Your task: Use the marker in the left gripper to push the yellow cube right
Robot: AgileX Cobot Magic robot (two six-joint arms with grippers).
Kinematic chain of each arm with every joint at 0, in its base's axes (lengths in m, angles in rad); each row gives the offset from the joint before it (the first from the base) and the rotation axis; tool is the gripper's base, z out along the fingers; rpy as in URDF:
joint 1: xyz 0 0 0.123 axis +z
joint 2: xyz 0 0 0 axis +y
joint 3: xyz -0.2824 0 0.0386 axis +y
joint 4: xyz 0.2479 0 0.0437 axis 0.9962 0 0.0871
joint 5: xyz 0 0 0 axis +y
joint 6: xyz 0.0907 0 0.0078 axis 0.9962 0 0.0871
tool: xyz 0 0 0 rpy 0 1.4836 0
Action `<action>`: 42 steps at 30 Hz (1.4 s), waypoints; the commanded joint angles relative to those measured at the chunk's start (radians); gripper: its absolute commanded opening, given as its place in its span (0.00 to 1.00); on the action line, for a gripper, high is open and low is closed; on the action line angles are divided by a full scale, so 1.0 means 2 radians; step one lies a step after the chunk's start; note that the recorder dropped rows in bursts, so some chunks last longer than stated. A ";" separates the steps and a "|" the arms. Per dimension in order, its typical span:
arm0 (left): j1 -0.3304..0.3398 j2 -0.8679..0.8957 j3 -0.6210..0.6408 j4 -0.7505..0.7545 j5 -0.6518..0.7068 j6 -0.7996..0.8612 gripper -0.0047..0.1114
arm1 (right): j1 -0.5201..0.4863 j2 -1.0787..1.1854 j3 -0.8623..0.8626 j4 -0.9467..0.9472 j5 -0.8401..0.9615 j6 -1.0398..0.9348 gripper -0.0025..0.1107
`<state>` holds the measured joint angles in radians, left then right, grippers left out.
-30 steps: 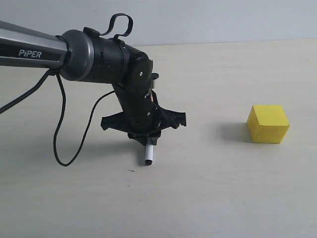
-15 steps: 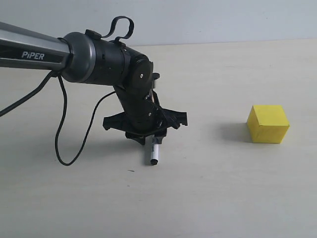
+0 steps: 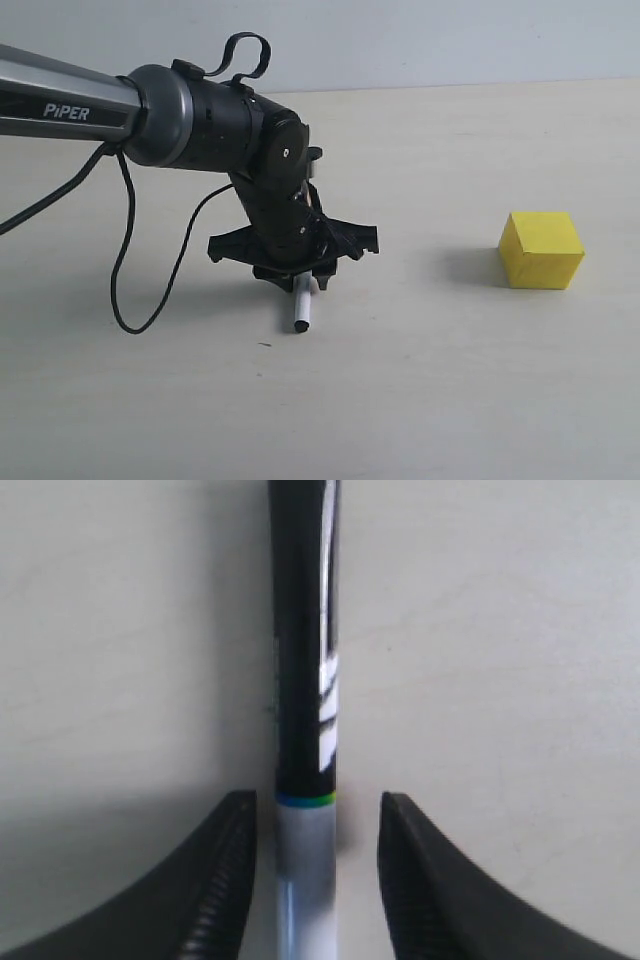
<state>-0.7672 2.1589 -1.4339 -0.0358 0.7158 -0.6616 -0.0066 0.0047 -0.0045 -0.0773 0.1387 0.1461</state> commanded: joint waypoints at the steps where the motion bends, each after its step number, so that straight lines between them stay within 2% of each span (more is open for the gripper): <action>1: 0.000 -0.002 0.000 -0.001 -0.004 0.002 0.39 | 0.000 -0.002 0.002 -0.001 -0.002 -0.002 0.02; 5: 0.000 -0.007 -0.007 -0.001 0.002 0.003 0.39 | 0.000 -0.002 0.002 -0.001 -0.002 -0.001 0.02; 11: 0.001 -0.054 -0.064 0.030 0.081 0.029 0.38 | 0.000 -0.002 0.002 -0.001 -0.002 -0.002 0.02; 12: 0.001 -0.065 -0.072 0.044 0.090 0.029 0.35 | 0.000 -0.002 0.002 -0.001 -0.002 -0.002 0.02; 13: -0.001 -0.080 -0.077 0.069 0.095 0.029 0.24 | 0.000 -0.002 0.002 -0.001 -0.002 -0.002 0.02; 14: -0.011 -0.105 -0.072 0.103 0.092 0.026 0.05 | 0.000 -0.002 0.002 -0.001 -0.002 -0.001 0.02; 15: -0.019 -0.121 -0.062 0.133 0.086 0.017 0.05 | 0.000 -0.002 0.002 -0.001 -0.002 -0.001 0.02; 17: -0.032 -0.153 -0.033 0.190 0.062 -0.020 0.04 | 0.000 -0.002 0.002 -0.001 -0.002 -0.001 0.02; 20: -0.053 -0.215 0.050 0.251 -0.012 -0.070 0.04 | 0.000 -0.002 0.002 -0.001 -0.002 -0.001 0.02; 23: -0.070 -0.282 0.164 0.324 -0.133 -0.161 0.04 | 0.000 -0.002 0.002 -0.001 -0.002 -0.001 0.02; 26: -0.071 -0.343 0.284 0.443 -0.285 -0.279 0.04 | 0.000 -0.002 0.002 -0.001 -0.002 -0.001 0.02; 28: -0.068 -0.376 0.341 0.510 -0.341 -0.332 0.04 | 0.000 -0.002 0.002 -0.001 -0.002 -0.001 0.02; 33: -0.068 -0.424 0.404 0.511 -0.345 -0.353 0.04 | 0.000 -0.002 0.002 -0.001 -0.002 -0.001 0.02; 42: -0.068 -0.431 0.414 0.498 -0.346 -0.353 0.04 | 0.000 -0.002 0.002 -0.001 -0.002 -0.001 0.02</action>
<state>-0.9022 1.3069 -0.6089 0.9617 0.0317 -1.3601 -0.0066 0.0047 -0.0045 -0.0773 0.1387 0.1461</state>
